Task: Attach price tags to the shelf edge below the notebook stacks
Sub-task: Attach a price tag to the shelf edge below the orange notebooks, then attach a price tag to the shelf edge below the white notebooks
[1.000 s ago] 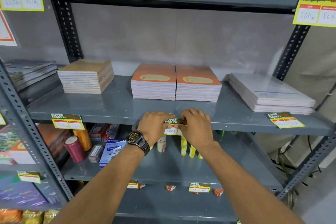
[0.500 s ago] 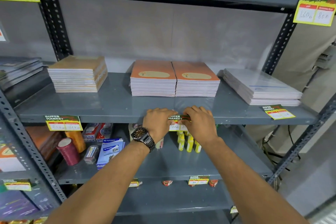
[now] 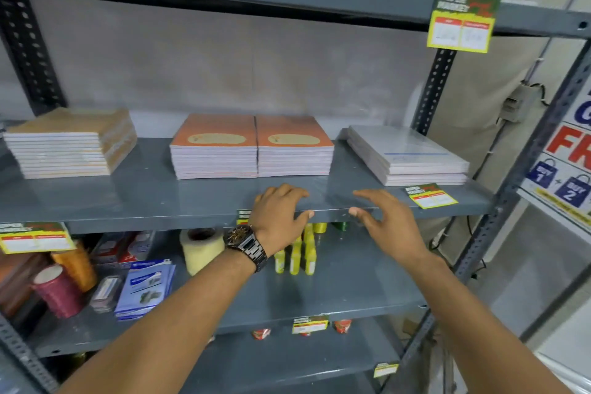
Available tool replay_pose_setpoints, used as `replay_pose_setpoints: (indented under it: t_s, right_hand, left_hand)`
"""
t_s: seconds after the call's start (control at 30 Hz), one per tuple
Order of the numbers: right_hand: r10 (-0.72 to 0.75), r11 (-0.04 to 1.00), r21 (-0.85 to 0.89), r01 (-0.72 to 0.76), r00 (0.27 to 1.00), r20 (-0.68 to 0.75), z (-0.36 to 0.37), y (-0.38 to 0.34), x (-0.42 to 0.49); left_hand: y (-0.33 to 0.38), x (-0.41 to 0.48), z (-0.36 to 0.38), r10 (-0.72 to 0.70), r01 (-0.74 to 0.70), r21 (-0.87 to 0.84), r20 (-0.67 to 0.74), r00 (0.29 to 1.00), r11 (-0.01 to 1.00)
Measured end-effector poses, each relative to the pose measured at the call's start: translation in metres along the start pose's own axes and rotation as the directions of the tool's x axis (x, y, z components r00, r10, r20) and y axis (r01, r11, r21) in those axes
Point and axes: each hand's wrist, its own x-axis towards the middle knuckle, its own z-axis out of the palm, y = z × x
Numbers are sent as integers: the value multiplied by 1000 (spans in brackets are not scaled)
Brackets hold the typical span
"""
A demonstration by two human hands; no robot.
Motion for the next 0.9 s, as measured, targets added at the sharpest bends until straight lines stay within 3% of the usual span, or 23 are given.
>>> replay_pose_setpoints:
  t_s: [0.2,0.37,0.5,0.6,0.7,0.8,0.9]
  right_hand:
    - [73,996,58,-69,995,-74,-73,72,14]
    - [153,983,117,-141,983,-101,-114,142,35]
    - [205,979,11,-206,978,37,-125,185,52]
    - [242,970,-10,-243,959,146,-122,198,59]
    - [235,968,44,-248,951,199,-117,206,64]
    - [229,959,119,-256,952,203,-115,212,70]
    - [240,922,253,-293,946,218,-122,216,77]
  left_hand:
    - [93,44,53,68,-61,-54,139,988,997]
    - [149,88,94,9,12,-90,234,972,996]
    - [179,121,121,-67,62,36,197,978,997]
    - [192,140,136,-140,137,29,157,978,990]
    - [199,154,144,-249,260,-53,155,956,964]
    - [203,161,147,-336,368,-259,161,928,893]
    - [210,161,144,-288,327,-449,154,945,832]
